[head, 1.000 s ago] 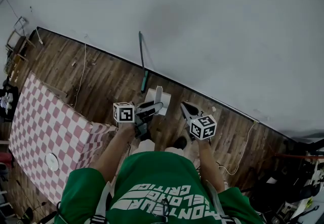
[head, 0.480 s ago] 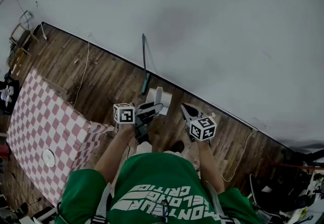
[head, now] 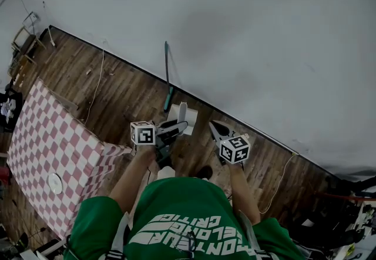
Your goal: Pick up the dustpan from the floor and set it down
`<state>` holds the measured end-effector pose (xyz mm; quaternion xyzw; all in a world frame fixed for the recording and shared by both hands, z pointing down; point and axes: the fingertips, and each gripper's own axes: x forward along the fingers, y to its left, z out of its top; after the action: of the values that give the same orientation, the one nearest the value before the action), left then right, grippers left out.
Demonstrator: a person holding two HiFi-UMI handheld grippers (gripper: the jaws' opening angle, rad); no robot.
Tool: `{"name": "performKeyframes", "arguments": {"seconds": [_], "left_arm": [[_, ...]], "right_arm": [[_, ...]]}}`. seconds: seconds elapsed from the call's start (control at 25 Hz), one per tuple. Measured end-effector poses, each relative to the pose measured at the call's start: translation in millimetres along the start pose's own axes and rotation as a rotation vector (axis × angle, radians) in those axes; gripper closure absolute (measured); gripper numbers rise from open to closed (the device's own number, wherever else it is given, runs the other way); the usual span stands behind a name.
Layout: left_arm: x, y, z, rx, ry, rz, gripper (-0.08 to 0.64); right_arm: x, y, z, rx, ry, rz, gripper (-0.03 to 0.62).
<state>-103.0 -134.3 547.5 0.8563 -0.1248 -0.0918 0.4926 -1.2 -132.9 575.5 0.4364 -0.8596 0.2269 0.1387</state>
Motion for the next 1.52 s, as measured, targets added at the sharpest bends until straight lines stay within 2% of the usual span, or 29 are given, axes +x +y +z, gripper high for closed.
{"name": "performKeyframes", "arguments": {"seconds": [0.28,0.76,1.52], "left_arm": [[-0.6,1.0,1.3,0.016,-0.004,0.022,0.413],[-3.3,5.2,9.3,-0.011,-0.037,0.015,0.413],[4.6,32.7,-15.9,-0.037,0.039,0.039,0.413]], "right_arm": [[4.5,-1.4,2.7,-0.007,0.004,0.014,0.584],[6.9,0.6,5.2,-0.015,0.008,0.026,0.584],[2.7,-10.9,-9.7,0.006,0.026,-0.010,0.584]]}}
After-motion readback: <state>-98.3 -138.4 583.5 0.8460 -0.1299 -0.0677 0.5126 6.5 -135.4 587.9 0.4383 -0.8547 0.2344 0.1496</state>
